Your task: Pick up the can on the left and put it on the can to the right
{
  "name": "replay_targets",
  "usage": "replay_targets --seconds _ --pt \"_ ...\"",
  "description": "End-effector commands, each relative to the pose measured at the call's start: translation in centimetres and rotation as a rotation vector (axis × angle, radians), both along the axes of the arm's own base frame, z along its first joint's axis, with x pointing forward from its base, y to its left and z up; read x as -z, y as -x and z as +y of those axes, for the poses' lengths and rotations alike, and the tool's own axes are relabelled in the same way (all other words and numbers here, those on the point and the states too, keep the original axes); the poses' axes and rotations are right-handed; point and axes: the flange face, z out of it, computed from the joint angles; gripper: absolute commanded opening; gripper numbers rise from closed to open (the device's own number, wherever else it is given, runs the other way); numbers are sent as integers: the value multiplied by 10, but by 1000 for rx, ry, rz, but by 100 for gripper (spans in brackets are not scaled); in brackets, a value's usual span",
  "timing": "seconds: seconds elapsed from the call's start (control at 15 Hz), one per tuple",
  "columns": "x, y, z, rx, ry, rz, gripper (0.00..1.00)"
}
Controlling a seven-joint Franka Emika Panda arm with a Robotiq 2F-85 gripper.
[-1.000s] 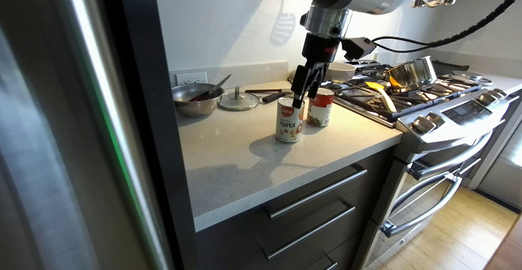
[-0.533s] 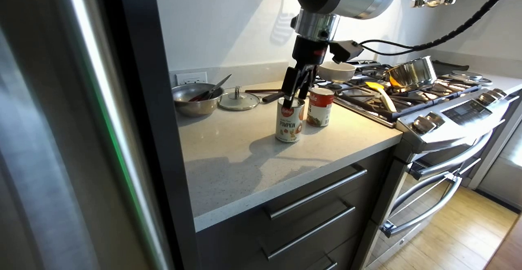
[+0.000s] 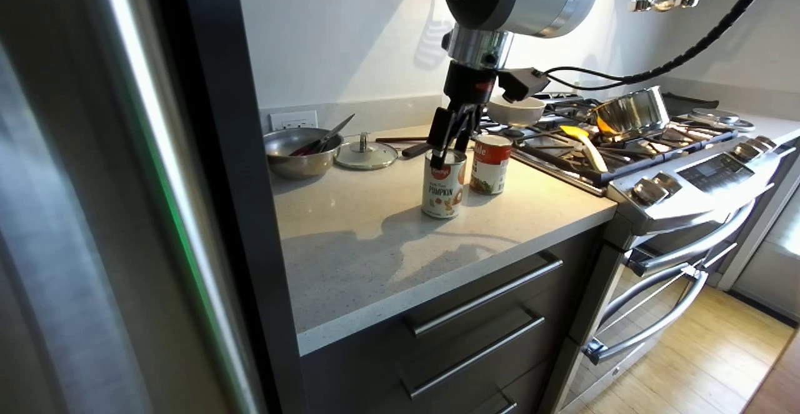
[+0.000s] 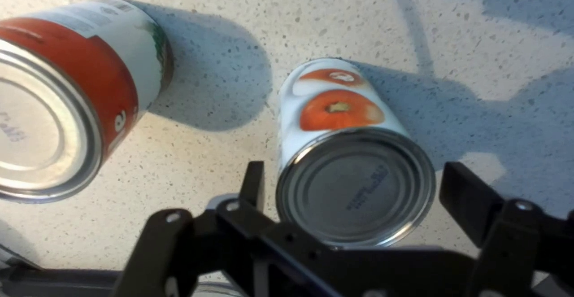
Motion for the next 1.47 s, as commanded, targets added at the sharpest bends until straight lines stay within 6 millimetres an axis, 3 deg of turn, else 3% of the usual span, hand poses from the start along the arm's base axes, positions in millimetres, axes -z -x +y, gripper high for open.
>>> replay_targets --seconds 0.0,0.27,0.33,0.8,1.4 --pt "7 -6 -2 -18 1 6 96" --pt "8 -8 -1 -23 -3 5 62" --pt "7 -9 -1 -24 -4 4 58" --pt "5 -10 -3 -29 -2 2 58" --pt "-20 0 -14 -23 24 -22 58"
